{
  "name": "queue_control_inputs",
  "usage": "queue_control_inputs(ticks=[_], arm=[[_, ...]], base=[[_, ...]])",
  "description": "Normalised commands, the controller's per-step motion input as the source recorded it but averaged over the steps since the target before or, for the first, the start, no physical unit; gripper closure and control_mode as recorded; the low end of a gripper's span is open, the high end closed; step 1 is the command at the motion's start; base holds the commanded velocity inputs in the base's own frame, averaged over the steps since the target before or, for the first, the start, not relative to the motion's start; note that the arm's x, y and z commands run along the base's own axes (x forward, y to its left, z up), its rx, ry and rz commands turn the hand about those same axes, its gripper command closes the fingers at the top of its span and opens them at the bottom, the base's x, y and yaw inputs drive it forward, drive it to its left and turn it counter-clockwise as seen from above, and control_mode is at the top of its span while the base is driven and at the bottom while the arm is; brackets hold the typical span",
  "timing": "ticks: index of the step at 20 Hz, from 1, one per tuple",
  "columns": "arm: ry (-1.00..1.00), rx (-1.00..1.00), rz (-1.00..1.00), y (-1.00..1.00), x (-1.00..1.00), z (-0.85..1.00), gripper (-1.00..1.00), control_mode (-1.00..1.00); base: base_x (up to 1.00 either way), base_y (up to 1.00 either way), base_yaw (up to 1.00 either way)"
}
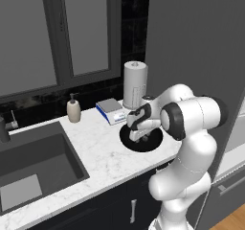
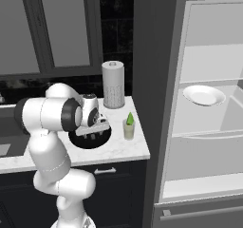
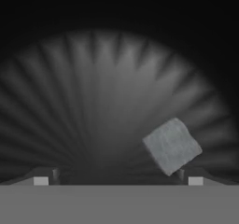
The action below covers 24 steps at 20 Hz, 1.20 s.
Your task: Grab a lemon wedge from the fridge and one ice cube from the ice bowl, and put them in the glass of lemonade.
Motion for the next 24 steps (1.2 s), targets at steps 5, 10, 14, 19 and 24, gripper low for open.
queue_control_inputs(ticks=[5,10,14,19,24], arm=[[-0.05,0.00,0.00,-0.02,-0.16,0.00,-1.00,-1.00],[-0.10,0.02,0.00,0.00,-0.26,0.00,-1.00,-1.00],[-0.11,0.00,0.00,0.00,-0.07,-0.05,-1.00,-1.00],[-0.07,0.00,0.00,0.00,0.03,-0.20,-1.00,-1.00],[0.00,0.00,0.00,0.00,0.00,-0.04,-1.00,-1.00]], base=[[0.00,0.00,0.00],[0.00,0.00,0.00],[0.00,0.00,0.00],[0.00,0.00,0.00],[0.00,0.00,0.00]])
